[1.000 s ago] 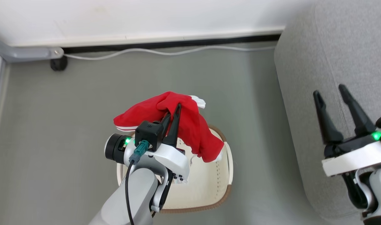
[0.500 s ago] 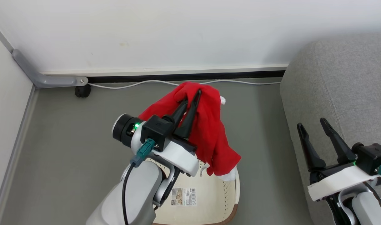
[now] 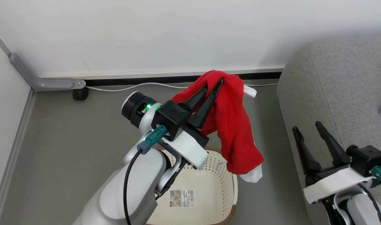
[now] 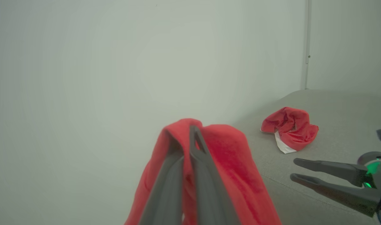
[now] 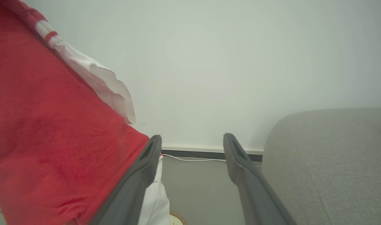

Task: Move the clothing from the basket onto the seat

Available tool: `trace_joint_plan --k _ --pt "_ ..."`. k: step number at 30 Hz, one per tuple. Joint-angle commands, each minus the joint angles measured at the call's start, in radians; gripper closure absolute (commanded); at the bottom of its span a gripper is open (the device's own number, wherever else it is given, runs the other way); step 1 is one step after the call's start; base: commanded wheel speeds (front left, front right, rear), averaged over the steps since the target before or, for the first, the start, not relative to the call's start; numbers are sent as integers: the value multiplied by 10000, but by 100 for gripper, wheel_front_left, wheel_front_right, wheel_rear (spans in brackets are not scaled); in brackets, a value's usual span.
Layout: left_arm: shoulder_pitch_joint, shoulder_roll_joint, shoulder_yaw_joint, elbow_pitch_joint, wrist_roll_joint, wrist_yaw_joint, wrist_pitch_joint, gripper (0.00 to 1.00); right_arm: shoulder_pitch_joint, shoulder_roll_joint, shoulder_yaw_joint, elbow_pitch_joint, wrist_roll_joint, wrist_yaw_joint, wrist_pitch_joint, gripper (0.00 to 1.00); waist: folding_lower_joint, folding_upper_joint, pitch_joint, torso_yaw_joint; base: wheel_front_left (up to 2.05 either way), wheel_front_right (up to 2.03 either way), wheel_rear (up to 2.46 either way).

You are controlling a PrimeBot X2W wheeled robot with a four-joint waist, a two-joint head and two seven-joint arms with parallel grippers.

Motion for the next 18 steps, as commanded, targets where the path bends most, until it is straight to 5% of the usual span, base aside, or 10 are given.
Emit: trace_joint_plan --k 1,7,12,18 --pt "-585 119 311 -360 -119 -38 31 100 9 -87 216 -225 -100 31 -61 0 1 0 6 -18 0 0 0" --pt "-597 104 185 -444 -131 -17 53 100 -188 -83 996 -936 24 31 -61 0 1 0 63 -52 0 0 0" --pt "-679 21 7 -362 -137 29 -6 100 -602 -274 2595 -2278 359 31 -61 0 1 0 202 11 0 0 0" --pt "-783 -96 -270 -214 -186 69 -78 100 -1155 -339 3680 -2173 177 31 -61 0 1 0 361 161 0 0 0"
